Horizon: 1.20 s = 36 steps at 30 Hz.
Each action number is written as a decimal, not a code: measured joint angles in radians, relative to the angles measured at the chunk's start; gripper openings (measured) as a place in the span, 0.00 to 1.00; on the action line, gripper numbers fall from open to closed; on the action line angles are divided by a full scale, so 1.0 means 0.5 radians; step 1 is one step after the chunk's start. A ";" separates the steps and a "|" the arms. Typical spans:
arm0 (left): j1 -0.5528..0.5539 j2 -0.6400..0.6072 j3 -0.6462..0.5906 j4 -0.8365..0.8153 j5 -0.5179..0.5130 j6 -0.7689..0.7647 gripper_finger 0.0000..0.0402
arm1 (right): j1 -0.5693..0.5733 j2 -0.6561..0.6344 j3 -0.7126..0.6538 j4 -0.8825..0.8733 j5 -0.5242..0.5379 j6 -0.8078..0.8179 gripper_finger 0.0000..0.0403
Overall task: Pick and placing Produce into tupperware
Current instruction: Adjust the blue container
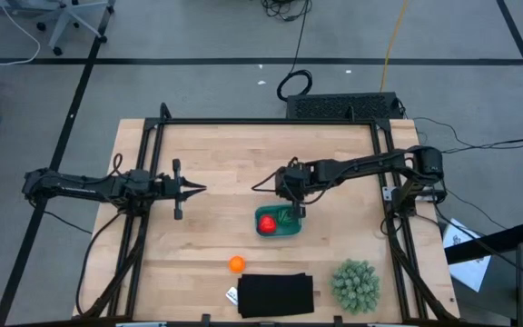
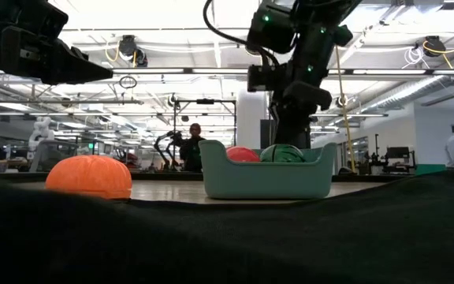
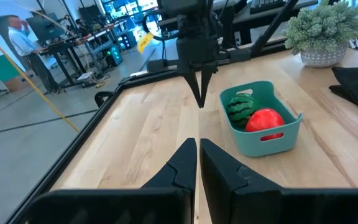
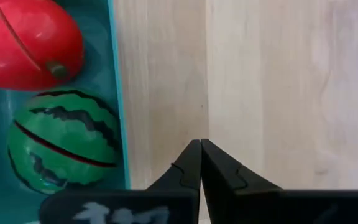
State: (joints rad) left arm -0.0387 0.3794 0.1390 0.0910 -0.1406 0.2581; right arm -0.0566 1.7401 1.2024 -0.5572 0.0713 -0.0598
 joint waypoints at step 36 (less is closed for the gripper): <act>0.001 0.000 0.000 0.008 -0.001 0.005 0.06 | 0.118 -0.001 -0.059 -0.077 -0.169 0.244 0.00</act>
State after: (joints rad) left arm -0.0383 0.3796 0.1390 0.0950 -0.1410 0.2605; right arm 0.0025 1.7397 1.1728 -0.5956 -0.0133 0.0623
